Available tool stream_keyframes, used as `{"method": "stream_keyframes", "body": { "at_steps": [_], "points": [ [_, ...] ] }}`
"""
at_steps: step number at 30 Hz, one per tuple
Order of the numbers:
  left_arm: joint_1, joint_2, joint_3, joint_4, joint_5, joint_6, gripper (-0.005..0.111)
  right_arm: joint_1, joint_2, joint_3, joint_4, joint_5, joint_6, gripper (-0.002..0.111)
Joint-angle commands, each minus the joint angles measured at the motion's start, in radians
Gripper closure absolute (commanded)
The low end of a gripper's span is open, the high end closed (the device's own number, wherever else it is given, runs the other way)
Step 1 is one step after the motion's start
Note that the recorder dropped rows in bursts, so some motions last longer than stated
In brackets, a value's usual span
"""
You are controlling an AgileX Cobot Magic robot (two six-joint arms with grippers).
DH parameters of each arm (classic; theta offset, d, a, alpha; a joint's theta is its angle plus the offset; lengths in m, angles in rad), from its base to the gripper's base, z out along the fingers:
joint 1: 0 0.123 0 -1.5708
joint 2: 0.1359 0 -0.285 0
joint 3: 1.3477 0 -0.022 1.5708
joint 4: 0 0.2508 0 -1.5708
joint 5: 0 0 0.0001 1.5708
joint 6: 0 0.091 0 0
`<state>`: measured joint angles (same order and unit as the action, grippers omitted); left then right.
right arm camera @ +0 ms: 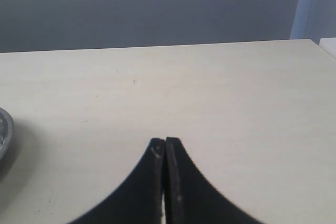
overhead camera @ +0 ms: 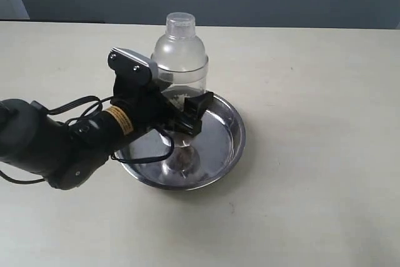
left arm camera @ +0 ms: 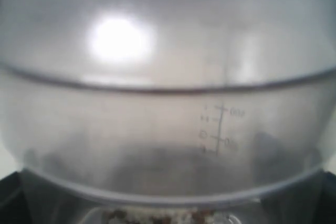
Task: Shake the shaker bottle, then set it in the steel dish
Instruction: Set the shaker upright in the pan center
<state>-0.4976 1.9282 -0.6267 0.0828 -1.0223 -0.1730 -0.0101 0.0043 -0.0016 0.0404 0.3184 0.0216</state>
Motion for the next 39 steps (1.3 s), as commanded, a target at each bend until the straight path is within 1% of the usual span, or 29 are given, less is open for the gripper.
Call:
{"method": "stream_keyframes", "body": {
  "at_steps": [1, 7, 11, 14, 18, 25, 33, 39],
  "points": [
    [0.006, 0.015, -0.004, -0.001, -0.101, -0.01, 0.106, 0.001, -0.004, 0.002, -0.003, -0.012, -0.002, 0.109],
    [0.006, 0.077, -0.007, 0.001, -0.16, -0.036, 0.106, 0.001, -0.004, 0.002, -0.003, -0.012, -0.002, 0.109],
    [0.006, 0.121, -0.032, 0.014, -0.162, -0.087, 0.106, 0.001, -0.004, 0.002, -0.003, -0.012, -0.002, 0.109],
    [0.006, 0.144, -0.059, 0.039, -0.164, -0.087, 0.106, 0.001, -0.004, 0.002, -0.003, -0.012, -0.002, 0.109],
    [0.006, 0.151, -0.079, 0.04, -0.139, -0.087, 0.106, 0.001, -0.004, 0.002, -0.003, -0.012, -0.002, 0.109],
    [0.006, 0.151, -0.079, 0.04, -0.091, -0.087, 0.106, 0.001, -0.004, 0.002, -0.005, -0.012, -0.002, 0.109],
    [0.006, 0.151, -0.079, 0.031, -0.084, -0.087, 0.106, 0.001, -0.004, 0.002, -0.005, -0.012, -0.002, 0.109],
    [0.006, 0.151, -0.079, 0.022, -0.045, -0.087, 0.106, 0.001, -0.004, 0.002, -0.005, -0.012, -0.002, 0.109]
  ]
}}
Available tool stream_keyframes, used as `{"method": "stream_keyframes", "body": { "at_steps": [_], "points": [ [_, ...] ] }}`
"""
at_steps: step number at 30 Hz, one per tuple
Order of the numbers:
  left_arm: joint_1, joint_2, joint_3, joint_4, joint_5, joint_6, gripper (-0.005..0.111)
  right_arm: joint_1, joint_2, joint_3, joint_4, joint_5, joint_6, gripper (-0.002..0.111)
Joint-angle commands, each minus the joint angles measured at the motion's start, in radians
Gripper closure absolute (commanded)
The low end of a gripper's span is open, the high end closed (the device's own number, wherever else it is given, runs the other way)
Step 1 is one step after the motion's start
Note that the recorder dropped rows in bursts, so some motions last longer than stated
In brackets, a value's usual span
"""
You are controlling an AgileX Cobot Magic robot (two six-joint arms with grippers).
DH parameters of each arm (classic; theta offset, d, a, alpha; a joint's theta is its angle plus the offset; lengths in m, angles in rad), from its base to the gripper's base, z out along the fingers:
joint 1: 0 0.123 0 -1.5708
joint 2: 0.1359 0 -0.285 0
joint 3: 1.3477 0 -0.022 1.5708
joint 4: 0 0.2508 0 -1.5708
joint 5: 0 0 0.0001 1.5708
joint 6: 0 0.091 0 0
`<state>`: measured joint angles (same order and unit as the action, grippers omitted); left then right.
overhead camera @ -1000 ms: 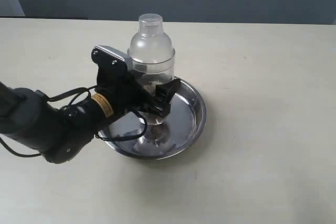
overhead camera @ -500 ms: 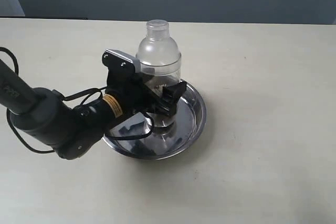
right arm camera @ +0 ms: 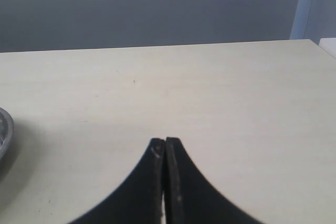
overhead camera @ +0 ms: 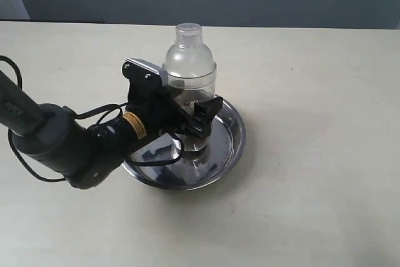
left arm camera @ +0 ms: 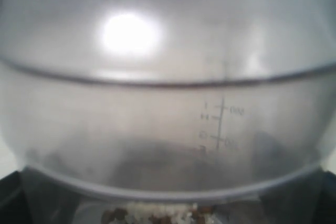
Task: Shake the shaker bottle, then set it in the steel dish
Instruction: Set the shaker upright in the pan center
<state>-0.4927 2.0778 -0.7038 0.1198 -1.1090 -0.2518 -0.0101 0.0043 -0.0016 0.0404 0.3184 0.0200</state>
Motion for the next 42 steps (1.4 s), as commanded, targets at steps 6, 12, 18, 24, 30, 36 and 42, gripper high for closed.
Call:
{"method": "stream_keyframes", "body": {
  "at_steps": [6, 12, 18, 24, 30, 36, 42],
  "points": [
    [0.001, 0.001, 0.0, 0.023, 0.07, -0.02, 0.104, 0.001, -0.004, 0.002, -0.005, -0.012, 0.0, 0.109],
    [0.001, 0.001, 0.0, 0.086, 0.093, -0.03, 0.063, 0.001, -0.004, 0.002, -0.005, -0.012, 0.0, 0.109],
    [0.013, -0.008, 0.0, 0.091, 0.145, -0.03, 0.021, 0.001, -0.004, 0.002, -0.005, -0.012, 0.0, 0.109],
    [0.013, -0.008, 0.0, 0.119, 0.145, -0.03, 0.005, 0.001, -0.004, 0.002, -0.005, -0.012, 0.0, 0.109],
    [0.013, -0.01, 0.0, 0.121, 0.124, -0.03, 0.004, 0.001, -0.004, 0.002, -0.005, -0.012, 0.0, 0.109],
    [0.013, -0.071, 0.012, 0.095, 0.121, -0.018, 0.004, 0.001, -0.004, 0.002, -0.005, -0.012, 0.0, 0.109],
    [0.013, -0.15, 0.017, 0.081, 0.123, 0.002, 0.004, 0.001, -0.004, 0.002, -0.005, -0.012, 0.0, 0.109]
  ]
}}
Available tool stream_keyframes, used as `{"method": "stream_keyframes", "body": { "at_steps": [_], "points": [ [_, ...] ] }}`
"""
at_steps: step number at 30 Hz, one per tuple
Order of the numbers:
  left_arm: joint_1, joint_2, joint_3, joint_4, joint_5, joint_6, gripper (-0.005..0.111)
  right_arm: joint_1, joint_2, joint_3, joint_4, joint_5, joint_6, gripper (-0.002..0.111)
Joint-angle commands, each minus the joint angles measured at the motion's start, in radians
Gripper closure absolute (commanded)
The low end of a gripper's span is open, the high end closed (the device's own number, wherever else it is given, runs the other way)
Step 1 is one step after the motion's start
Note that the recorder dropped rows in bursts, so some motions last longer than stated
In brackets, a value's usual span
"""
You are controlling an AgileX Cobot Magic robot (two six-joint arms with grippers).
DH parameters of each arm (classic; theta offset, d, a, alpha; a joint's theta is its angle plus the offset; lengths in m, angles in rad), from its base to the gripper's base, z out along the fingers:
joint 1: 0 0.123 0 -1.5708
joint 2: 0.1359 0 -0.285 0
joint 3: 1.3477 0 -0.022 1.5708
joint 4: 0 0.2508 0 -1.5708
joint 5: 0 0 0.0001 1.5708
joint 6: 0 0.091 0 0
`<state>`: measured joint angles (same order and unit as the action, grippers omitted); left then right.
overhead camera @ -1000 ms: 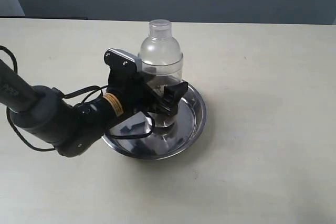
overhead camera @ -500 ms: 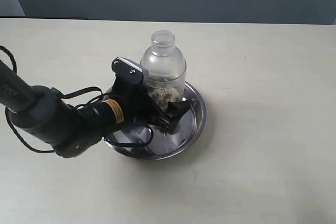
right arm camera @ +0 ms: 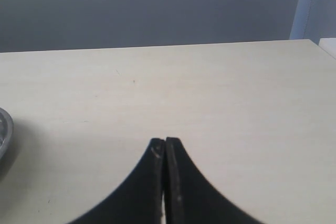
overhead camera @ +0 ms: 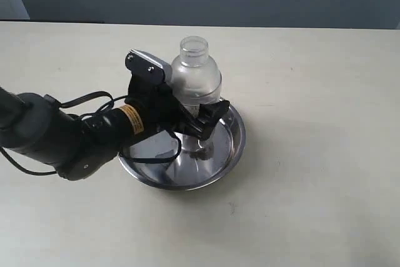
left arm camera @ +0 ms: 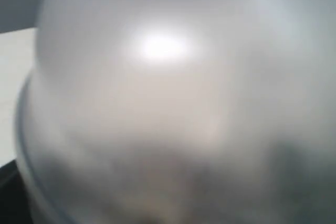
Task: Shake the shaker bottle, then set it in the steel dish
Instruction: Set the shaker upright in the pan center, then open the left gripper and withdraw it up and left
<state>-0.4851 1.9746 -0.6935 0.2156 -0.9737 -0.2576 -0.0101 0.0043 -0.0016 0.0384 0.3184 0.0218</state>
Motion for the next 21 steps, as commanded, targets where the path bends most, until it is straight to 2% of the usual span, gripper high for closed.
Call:
{"method": "stream_keyframes", "body": {
  "at_steps": [1, 14, 18, 20, 21],
  "points": [
    [0.005, -0.058, 0.007, -0.015, -0.012, 0.008, 0.004, 0.001, -0.004, 0.002, -0.003, -0.012, -0.002, 0.109],
    [0.005, -0.208, 0.007, -0.068, -0.006, 0.114, 0.004, 0.001, -0.004, 0.002, -0.003, -0.012, -0.002, 0.109],
    [0.005, -0.334, 0.007, -0.096, 0.027, 0.182, 0.004, 0.001, -0.004, 0.002, -0.003, -0.012, -0.002, 0.109],
    [0.005, -0.425, 0.007, -0.115, 0.104, 0.234, 0.01, 0.001, -0.004, 0.002, -0.003, -0.012, -0.002, 0.109],
    [0.005, -0.478, 0.007, -0.117, 0.159, 0.267, 0.019, 0.001, -0.004, 0.002, -0.003, -0.012, -0.002, 0.109]
  ]
}}
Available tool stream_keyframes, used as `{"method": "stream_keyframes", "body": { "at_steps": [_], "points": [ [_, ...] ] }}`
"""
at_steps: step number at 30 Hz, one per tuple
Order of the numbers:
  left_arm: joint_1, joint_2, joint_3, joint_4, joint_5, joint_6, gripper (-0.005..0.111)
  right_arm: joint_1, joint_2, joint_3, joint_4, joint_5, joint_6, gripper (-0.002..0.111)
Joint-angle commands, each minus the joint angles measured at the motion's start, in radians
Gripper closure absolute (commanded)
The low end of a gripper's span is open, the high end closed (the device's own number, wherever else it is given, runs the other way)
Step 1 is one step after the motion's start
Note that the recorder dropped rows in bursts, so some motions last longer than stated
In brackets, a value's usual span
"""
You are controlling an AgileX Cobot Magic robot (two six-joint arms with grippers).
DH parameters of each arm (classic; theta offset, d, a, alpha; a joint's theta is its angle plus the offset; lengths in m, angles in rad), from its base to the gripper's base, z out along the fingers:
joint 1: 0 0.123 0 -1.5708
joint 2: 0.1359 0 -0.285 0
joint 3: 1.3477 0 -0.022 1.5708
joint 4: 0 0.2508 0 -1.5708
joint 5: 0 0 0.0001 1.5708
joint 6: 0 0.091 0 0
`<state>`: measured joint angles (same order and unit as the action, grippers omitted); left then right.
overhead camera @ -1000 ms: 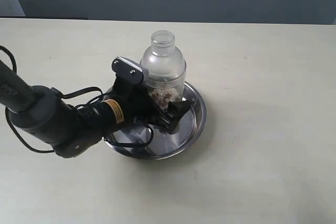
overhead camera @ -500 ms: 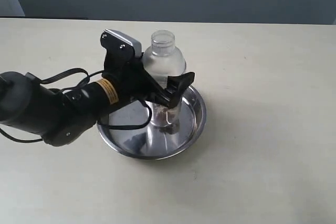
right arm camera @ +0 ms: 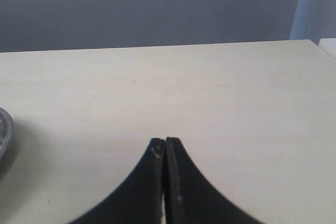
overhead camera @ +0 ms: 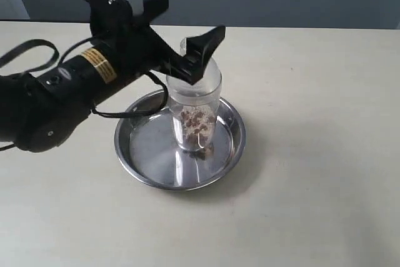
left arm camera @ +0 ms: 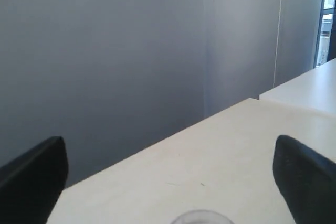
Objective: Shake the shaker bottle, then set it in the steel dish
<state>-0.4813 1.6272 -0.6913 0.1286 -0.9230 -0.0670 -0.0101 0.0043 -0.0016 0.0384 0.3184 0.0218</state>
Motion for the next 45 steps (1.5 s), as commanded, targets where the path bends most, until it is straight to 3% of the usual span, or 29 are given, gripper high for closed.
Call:
{"method": "stream_keyframes", "body": {
  "at_steps": [1, 2, 3, 5, 11, 22, 25, 27, 31, 34, 38, 40, 44, 45],
  "points": [
    [0.001, -0.214, 0.005, -0.03, 0.209, 0.098, 0.042, 0.001, -0.004, 0.002, -0.003, -0.012, -0.002, 0.109],
    [0.001, -0.249, 0.005, -0.03, 0.258, 0.098, 0.053, 0.001, -0.004, 0.002, -0.003, -0.012, -0.002, 0.109],
    [0.001, -0.316, 0.005, -0.03, 0.358, 0.098, 0.078, 0.001, -0.004, 0.002, -0.003, -0.012, -0.002, 0.109],
    [0.001, -0.39, 0.005, -0.03, 0.469, 0.098, 0.105, 0.001, -0.004, 0.002, -0.003, -0.012, -0.002, 0.109],
    [0.001, -0.617, 0.005, -0.064, 0.852, 0.13, 0.106, 0.001, -0.004, 0.002, -0.003, -0.012, -0.002, 0.109],
    [0.001, -0.721, 0.008, -0.034, 1.106, 0.128, 0.106, 0.001, -0.004, 0.002, -0.003, -0.012, -0.002, 0.109],
    [0.005, -0.742, 0.051, -0.011, 1.086, 0.128, 0.106, 0.001, -0.004, 0.002, -0.003, -0.012, -0.002, 0.109],
    [0.022, -0.788, 0.122, -0.065, 0.999, 0.128, 0.106, 0.001, -0.004, 0.002, -0.003, -0.012, -0.002, 0.109],
    [0.082, -0.989, 0.425, -0.162, 0.594, 0.128, 0.106, 0.001, -0.004, 0.002, -0.003, -0.012, -0.002, 0.109],
    [0.114, -1.109, 0.54, -0.211, 0.591, 0.128, 0.106, 0.001, -0.004, 0.002, -0.003, -0.012, -0.002, 0.109],
    [0.198, -1.349, 0.69, -0.232, 0.743, 0.128, 0.106, 0.001, -0.004, 0.002, -0.003, -0.012, -0.002, 0.109],
    [0.244, -1.428, 0.691, -0.232, 0.836, 0.128, 0.106, 0.001, -0.004, 0.002, -0.003, -0.012, -0.002, 0.109],
    [0.321, -1.552, 0.691, -0.232, 1.173, 0.128, 0.106, 0.001, -0.004, 0.002, -0.003, -0.012, -0.002, 0.109],
    [0.321, -1.569, 0.691, -0.232, 1.191, 0.128, 0.106, 0.001, -0.004, 0.002, -0.003, -0.012, -0.002, 0.109]
  ]
}}
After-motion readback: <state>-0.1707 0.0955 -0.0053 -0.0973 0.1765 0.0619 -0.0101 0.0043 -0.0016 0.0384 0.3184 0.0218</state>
